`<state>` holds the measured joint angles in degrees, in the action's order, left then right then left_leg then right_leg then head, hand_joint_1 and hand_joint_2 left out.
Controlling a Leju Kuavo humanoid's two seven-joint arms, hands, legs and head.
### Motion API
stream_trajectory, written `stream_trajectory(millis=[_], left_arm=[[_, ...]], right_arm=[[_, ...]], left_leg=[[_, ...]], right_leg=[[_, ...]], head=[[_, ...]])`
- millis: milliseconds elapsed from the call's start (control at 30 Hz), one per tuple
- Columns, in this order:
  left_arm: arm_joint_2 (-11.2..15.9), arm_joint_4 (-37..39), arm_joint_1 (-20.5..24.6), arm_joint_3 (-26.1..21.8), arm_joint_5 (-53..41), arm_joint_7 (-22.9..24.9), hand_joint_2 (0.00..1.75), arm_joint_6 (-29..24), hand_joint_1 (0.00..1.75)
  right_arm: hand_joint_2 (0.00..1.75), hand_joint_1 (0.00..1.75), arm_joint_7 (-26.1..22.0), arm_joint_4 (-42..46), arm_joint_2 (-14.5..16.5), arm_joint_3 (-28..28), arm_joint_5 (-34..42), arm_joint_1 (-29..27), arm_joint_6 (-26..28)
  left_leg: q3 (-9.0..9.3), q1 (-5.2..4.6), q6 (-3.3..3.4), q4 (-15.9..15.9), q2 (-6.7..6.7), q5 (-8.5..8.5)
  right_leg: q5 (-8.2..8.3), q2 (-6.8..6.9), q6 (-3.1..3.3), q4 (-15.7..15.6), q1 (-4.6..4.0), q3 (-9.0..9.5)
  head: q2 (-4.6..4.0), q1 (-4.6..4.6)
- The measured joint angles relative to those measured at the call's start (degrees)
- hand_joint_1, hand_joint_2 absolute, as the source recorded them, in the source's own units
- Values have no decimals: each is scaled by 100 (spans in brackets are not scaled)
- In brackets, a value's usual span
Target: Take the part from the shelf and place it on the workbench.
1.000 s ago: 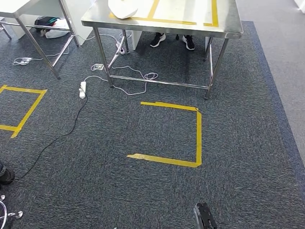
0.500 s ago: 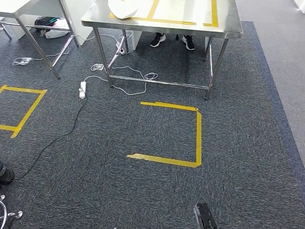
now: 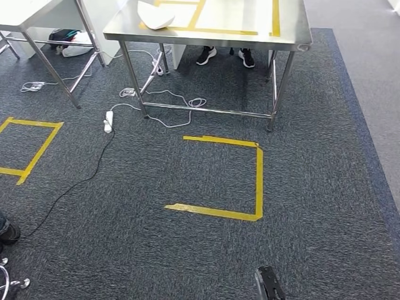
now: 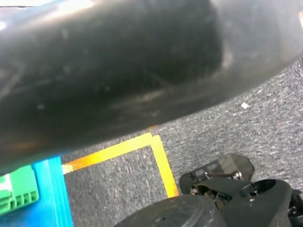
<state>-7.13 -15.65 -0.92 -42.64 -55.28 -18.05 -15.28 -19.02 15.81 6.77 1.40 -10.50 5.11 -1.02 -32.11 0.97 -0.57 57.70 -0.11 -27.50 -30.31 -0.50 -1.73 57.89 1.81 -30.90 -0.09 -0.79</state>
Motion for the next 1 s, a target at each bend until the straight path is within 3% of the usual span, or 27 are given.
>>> stream_trajectory(millis=[67,100,200,233,267,300,367,433,533,600,633,700,733,767,800,867,900,933,1000], left_arm=[[0,0,-4,-14,-7,1,0,0,0],[-1,0,-5,-21,-13,1,0,0,0],[-11,0,-10,-30,-31,1,0,0,0],[-14,0,-16,-32,-36,1,0,0,0],[-15,0,-23,-35,-39,2,0,0,0],[-15,0,-28,-39,-43,2,0,0,0],[-13,0,-30,-52,-51,2,0,0,0],[-10,0,-26,-64,-55,1,0,0,0],[-10,0,-30,-68,-63,2,0,0,0],[-14,0,-35,-70,-71,2,0,-1,0],[-16,0,-30,-72,-73,2,0,-1,0],[-23,0,-20,-74,-80,2,0,-1,0],[-28,0,-17,-75,-85,2,0,0,0],[-32,0,-21,-75,-91,2,0,0,0],[-33,0,-27,-76,-97,2,0,0,0],[-36,0,-38,-77,-105,3,0,1,0],[-36,0,-35,-78,-107,3,0,1,0],[-37,0,-30,-79,-108,3,0,2,0],[-38,0,-19,-84,-110,4,0,2,0]], right_arm=[[0,0,0,-1,1,0,1,-7,2],[0,0,-1,-1,1,0,1,-8,2],[0,0,-2,-1,1,0,2,-19,3],[0,0,-2,-1,1,1,3,-25,4],[0,0,-2,-1,1,1,3,-29,4],[0,0,-2,-1,1,1,3,-31,5],[0,0,-2,-1,2,0,3,-29,5],[0,0,-2,-1,6,0,3,-24,5],[0,0,-5,0,7,0,3,-21,5],[0,0,-9,2,7,0,3,-10,5],[0,0,-9,3,7,0,3,-6,5],[0,0,-9,3,6,0,3,-13,5],[0,0,-8,2,6,0,3,-25,6],[0,0,-8,2,5,0,3,-37,7],[0,0,-8,1,5,0,3,-44,7],[0,0,-8,1,4,0,3,-42,8],[0,0,-8,1,4,0,3,-37,9],[0,0,-8,1,3,0,3,-33,9],[0,0,-8,1,2,0,3,-31,9]], left_leg=[[-14,28,-50,85,-1,-73],[-82,34,-69,260,0,-190],[-568,31,-88,1321,0,-704],[-703,29,-79,1583,0,-766],[-752,22,-58,1643,0,-712],[-704,9,-24,1488,-1,-550],[-414,-39,86,771,-2,-119],[-184,-92,165,226,0,59],[-106,-113,200,80,-5,28],[-42,-90,237,-6,-8,39],[-15,-79,256,-37,-6,42],[3,-94,296,-42,-3,12],[15,-103,307,-41,-3,-6],[37,-111,314,-39,-3,-28],[68,-117,313,-38,-4,-53],[157,-127,296,-36,-5,-117],[190,-140,276,-25,-7,-156],[213,-150,252,-17,-8,-186],[226,-157,199,-7,-9,-219]], right_leg=[[9,5,89,1,-9,33],[20,9,123,-4,-8,52],[17,17,181,-5,-37,70],[5,14,192,-5,-52,78],[-8,8,201,-4,-65,92],[-24,0,204,-4,-76,113],[-65,-11,190,-8,-86,149],[-115,-18,139,-13,-98,152],[-155,-8,29,-60,-87,184],[-263,2,-26,85,-84,140],[-391,5,-42,324,-84,18],[-703,5,-64,1054,-87,-417],[-780,5,-71,1361,-88,-625],[-738,6,-74,1494,-89,-753],[-583,6,-70,1415,-91,-772],[-80,17,-24,732,-103,-527],[90,25,7,382,-112,-364],[188,32,38,134,-122,-239],[184,33,83,9,-143,-148]], head=[[0,-8],[0,-11],[0,-14],[0,-13],[0,-14],[0,-14],[0,-12],[0,-9],[0,-6],[0,1],[0,5],[0,7],[0,6],[0,7],[0,7],[0,8],[0,6],[0,2],[0,-2]])
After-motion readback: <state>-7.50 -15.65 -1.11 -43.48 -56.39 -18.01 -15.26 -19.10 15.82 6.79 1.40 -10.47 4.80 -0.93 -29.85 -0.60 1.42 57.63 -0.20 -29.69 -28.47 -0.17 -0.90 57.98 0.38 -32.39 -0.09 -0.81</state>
